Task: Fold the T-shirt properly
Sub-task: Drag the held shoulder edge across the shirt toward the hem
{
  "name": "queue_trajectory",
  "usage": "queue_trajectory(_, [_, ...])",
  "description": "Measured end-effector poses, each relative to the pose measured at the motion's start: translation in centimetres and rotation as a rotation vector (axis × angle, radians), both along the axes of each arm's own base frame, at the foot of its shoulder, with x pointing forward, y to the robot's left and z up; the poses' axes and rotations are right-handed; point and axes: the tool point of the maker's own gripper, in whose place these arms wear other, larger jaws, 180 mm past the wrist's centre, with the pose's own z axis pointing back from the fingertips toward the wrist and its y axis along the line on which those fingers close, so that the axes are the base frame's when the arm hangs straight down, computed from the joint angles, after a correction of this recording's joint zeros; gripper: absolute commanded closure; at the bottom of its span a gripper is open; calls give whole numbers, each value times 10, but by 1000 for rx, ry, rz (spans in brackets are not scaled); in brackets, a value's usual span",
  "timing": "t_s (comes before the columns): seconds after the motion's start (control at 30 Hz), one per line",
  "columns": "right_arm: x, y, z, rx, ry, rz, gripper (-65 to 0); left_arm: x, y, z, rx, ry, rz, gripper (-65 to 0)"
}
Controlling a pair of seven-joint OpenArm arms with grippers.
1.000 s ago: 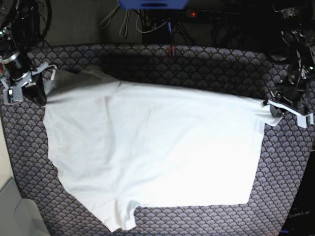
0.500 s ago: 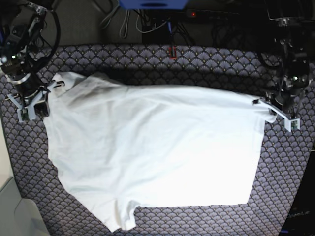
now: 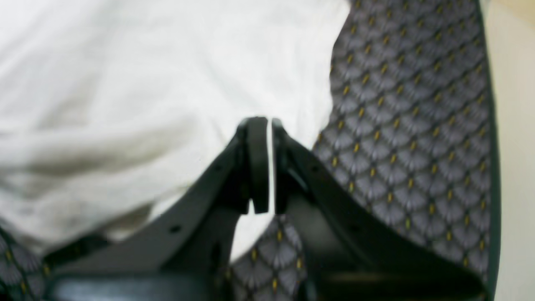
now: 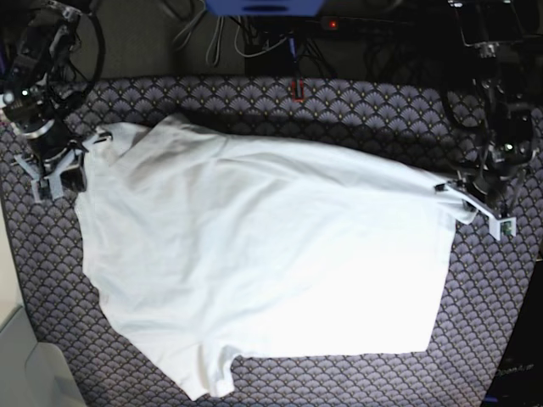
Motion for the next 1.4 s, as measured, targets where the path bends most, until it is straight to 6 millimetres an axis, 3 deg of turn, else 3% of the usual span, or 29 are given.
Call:
queue_trajectory(0.07, [-6, 5, -8, 1, 30, 12, 0, 0, 0, 0, 0, 0, 0, -4])
queue_trajectory(0.23, [-16, 40, -24, 36, 74, 112, -19, -1, -4, -3, -13, 2, 2, -4])
queue_trajectory(0.5, [-20, 50, -29, 41, 95, 140, -250, -1, -5, -3, -13, 3, 0, -4])
queue_trajectory(0.67, [-14, 49, -26, 39, 80, 141, -307, -3, -5, -4, -12, 5, -2, -4])
queue_trajectory(0.77, [-6, 48, -26, 57, 68, 133, -310, -3, -5, -4, -12, 5, -2, -4])
queue_trajectory(0.93, [-8, 39, -49, 71, 135, 112, -309, -3, -5, -4, -12, 6, -2, -4])
queue_trajectory(1.23, [-1, 36, -62, 106, 160, 98, -303, -6, -5, -6, -12, 12, -1, -4])
queue_trajectory(1.33, [-1, 35, -69, 116, 177, 91, -248, -6, -5, -6, -11, 13, 0, -4])
queue_trajectory(1.4, [-1, 35, -70, 117, 178, 91, -168, -6, -5, -6, -11, 12, -1, -4])
